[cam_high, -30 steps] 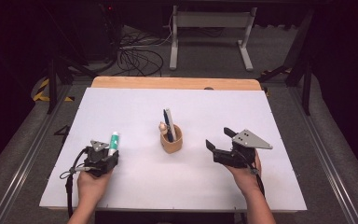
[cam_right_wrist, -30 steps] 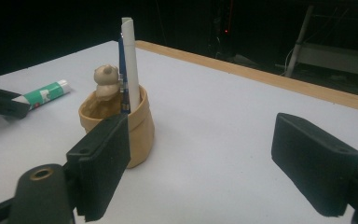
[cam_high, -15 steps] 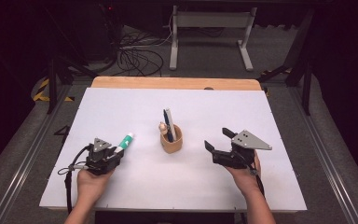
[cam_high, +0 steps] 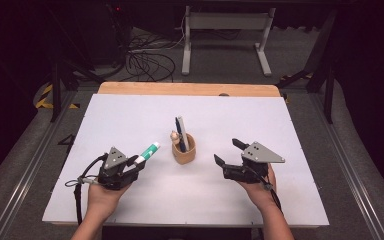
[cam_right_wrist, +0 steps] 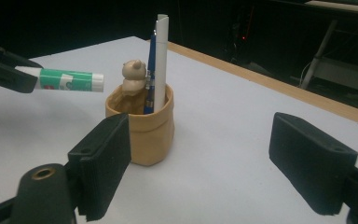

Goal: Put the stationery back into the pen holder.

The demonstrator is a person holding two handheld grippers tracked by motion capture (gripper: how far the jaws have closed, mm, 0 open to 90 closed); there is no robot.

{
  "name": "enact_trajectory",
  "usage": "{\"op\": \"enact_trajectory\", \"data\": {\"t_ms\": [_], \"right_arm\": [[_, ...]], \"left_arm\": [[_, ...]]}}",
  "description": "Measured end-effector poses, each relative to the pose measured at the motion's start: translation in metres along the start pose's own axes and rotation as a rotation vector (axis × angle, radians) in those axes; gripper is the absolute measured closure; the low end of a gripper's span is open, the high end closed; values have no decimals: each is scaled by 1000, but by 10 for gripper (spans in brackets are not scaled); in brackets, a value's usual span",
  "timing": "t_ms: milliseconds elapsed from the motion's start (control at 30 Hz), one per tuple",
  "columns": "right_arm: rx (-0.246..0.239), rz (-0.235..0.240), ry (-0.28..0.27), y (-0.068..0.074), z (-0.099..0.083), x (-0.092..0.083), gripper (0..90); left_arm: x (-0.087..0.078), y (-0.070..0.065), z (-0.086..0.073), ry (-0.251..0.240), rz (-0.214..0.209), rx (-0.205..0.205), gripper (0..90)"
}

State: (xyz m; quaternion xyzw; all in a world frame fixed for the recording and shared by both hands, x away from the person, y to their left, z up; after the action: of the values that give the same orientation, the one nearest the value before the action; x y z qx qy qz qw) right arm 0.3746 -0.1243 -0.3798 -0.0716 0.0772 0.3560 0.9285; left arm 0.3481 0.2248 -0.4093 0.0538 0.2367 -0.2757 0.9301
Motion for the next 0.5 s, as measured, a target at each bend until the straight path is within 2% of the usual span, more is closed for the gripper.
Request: {"op": "enact_trajectory", "data": {"t_ms": [233, 500], "right_arm": [[-61, 21, 5, 6, 0, 1, 224], [-75, 23, 4, 9, 0, 2, 231]], "left_arm": [[-11, -15, 14, -54, -40, 47, 650], [-9, -23, 18, -63, -106, 20, 650]]}}
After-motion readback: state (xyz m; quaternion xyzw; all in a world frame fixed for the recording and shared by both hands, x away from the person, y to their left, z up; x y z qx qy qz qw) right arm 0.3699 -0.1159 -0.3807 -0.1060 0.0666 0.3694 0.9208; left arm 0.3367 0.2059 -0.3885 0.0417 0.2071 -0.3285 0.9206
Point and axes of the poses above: each handheld gripper's, and its own axes: x roughly forward along the jaws, z roughly out of its top, y roughly to its left, the point moved 3 cm from there along x, roughly forward along the jaws, and after that the axes turned 6 degrees about -y, right-handed, at the moved point
